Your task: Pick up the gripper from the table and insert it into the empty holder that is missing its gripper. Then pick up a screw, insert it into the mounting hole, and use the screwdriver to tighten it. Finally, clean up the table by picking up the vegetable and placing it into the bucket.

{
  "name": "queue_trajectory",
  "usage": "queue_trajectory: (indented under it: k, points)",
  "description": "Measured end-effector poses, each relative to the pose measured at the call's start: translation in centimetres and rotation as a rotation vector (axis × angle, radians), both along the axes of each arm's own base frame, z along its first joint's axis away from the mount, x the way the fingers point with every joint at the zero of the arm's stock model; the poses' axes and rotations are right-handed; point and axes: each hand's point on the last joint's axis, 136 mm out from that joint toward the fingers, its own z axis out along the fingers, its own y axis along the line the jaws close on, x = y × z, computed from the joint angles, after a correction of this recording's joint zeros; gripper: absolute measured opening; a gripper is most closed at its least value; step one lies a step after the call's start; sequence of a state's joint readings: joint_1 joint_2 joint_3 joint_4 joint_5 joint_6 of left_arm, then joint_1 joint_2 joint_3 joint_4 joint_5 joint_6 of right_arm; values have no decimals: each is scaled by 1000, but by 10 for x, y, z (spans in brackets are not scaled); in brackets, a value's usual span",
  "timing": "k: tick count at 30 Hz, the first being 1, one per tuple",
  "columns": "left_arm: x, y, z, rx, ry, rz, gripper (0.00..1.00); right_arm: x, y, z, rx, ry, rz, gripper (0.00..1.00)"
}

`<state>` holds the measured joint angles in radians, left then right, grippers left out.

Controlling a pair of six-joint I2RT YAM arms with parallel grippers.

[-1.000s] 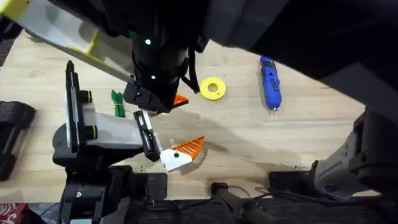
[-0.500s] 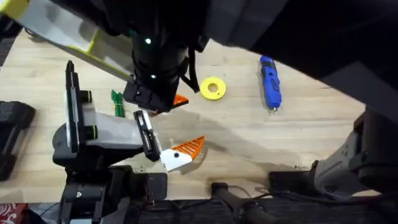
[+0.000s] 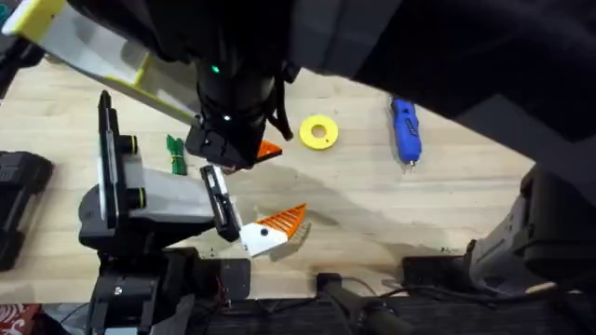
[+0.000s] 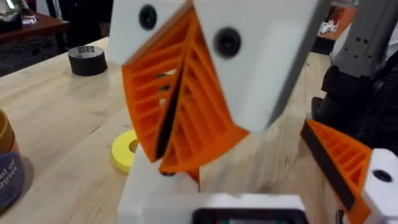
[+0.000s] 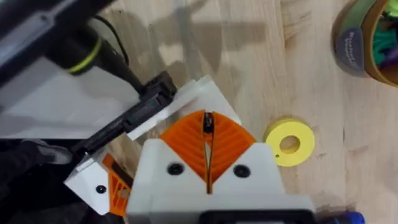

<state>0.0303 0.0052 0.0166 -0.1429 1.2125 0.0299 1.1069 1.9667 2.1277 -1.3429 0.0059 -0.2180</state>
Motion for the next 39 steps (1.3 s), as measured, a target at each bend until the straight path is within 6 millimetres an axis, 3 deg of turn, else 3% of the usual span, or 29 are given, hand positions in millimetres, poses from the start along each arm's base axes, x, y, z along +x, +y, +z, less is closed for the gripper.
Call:
queue_trajectory:
  k: [39]
  points:
    - [0, 0, 0, -5, 12, 1, 985, 1, -1, -11, -33, 17, -3, 5]
